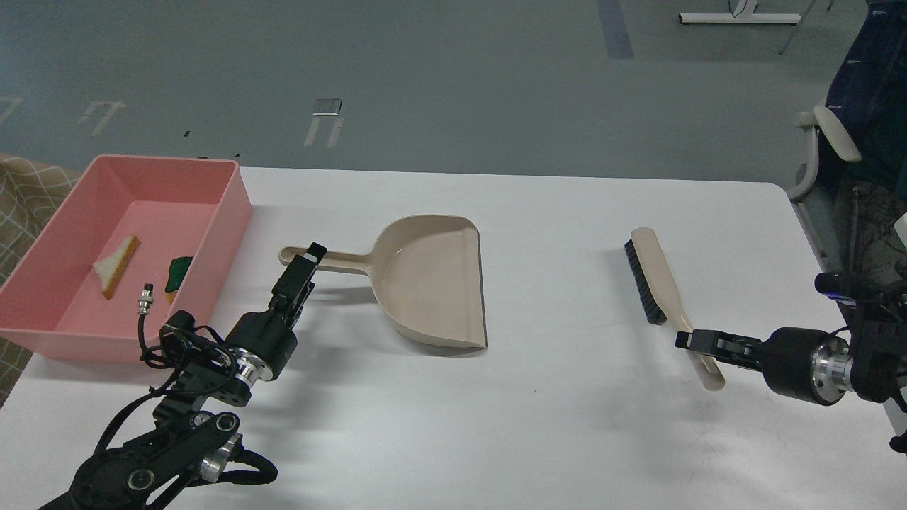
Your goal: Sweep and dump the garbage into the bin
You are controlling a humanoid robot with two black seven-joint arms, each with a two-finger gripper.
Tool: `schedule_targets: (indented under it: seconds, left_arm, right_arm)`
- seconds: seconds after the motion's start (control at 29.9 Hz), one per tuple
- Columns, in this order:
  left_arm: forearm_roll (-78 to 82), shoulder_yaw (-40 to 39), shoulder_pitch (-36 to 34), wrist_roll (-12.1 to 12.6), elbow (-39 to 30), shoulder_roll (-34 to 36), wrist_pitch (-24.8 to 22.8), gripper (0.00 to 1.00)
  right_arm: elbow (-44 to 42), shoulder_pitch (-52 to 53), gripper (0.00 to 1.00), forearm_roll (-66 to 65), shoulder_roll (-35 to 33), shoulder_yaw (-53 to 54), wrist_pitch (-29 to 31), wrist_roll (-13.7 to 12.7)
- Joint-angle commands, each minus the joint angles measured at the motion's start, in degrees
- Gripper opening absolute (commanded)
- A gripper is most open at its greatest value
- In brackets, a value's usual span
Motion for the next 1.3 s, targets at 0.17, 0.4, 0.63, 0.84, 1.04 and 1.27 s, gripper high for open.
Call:
schedule_targets:
  seconds: [0.17, 0.4, 0.63, 0.84, 1.04, 1.27]
  left_arm:
    - [0.0, 0.5, 0.5, 0.0, -1.9, 1.4, -0.3, 0.95]
    - [-0.1, -0.6, 5.7, 0.1, -10.6, 8.5, -4.8, 0.95]
    - [-0.5, -4.6, 9.9, -0.4, -20.6, 17.3, -9.9, 0.95]
    - [-8.2, -20.5, 10.5, -0.4, -23.3, 19.9, -22.7, 0.95]
    - [-13.2, -33.2, 1.7, 3.6, -18.7, 18.7, -33.2, 0.95]
    - [-17.2, -33.1, -14.5, 3.8, -2.4, 11.8, -38.5, 0.95]
  right_arm:
    - [0.3, -0.2, 0.71, 0.2, -1.4, 0.4, 0.0, -0.1]
    - [1.0, -0.2, 0.77, 2.2, -5.8, 1.2, 0.0, 0.1]
    - [1.7, 0.4, 0.85, 8.4, -13.2, 3.5, 0.0, 0.4]
    - [-0.1, 1.0, 0.95, 15.5, -14.8, 14.3, 0.0, 0.4]
    - [-7.2, 5.6, 0.98, 17.6, -8.5, 25.1, 0.0, 0.5]
    - [-25.5, 21.4, 0.98, 17.6, 7.4, 29.8, 0.0, 1.8]
